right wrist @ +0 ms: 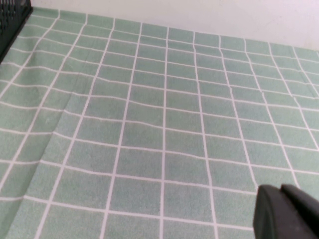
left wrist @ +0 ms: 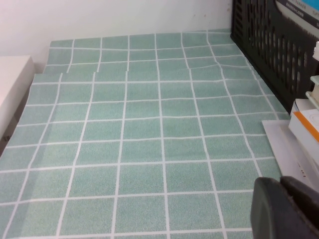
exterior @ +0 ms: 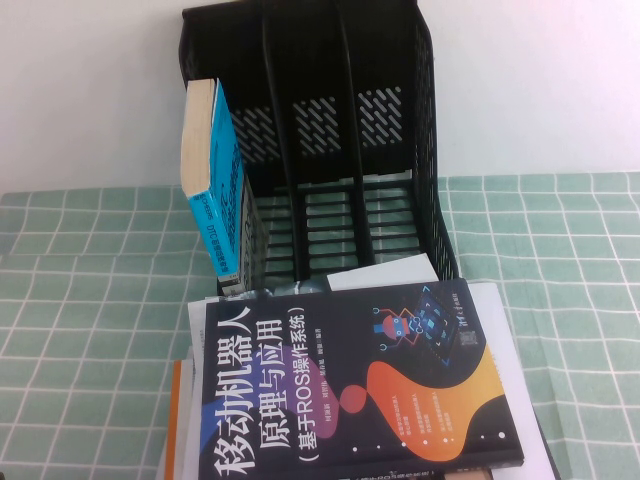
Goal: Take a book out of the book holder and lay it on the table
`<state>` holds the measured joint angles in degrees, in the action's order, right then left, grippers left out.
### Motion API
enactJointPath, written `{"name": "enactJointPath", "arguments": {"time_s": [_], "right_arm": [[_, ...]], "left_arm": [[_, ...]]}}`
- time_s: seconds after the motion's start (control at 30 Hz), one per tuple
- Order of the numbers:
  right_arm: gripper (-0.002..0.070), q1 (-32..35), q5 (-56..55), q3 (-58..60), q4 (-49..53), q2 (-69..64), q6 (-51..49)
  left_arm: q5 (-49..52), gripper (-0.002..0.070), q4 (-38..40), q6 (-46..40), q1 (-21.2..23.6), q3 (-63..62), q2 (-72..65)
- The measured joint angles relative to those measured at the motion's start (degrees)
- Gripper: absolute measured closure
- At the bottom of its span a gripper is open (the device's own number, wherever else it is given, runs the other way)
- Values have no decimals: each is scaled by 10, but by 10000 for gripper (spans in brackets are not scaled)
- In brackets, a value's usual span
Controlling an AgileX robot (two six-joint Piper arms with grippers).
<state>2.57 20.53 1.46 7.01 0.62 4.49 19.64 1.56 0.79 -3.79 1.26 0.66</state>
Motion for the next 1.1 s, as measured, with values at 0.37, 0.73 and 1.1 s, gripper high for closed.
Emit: {"name": "enactJointPath", "arguments": {"time_s": [0.37, 0.73, 1.1], "right_arm": [[678, 0, 0, 0, 0, 0, 0], [678, 0, 0, 0, 0, 0, -12], [678, 0, 0, 0, 0, 0, -13]], "left_arm": [[0, 678, 0, 0, 0, 0, 0], [1, 678, 0, 1, 0, 0, 0], [1, 678, 0, 1, 0, 0, 0]]}}
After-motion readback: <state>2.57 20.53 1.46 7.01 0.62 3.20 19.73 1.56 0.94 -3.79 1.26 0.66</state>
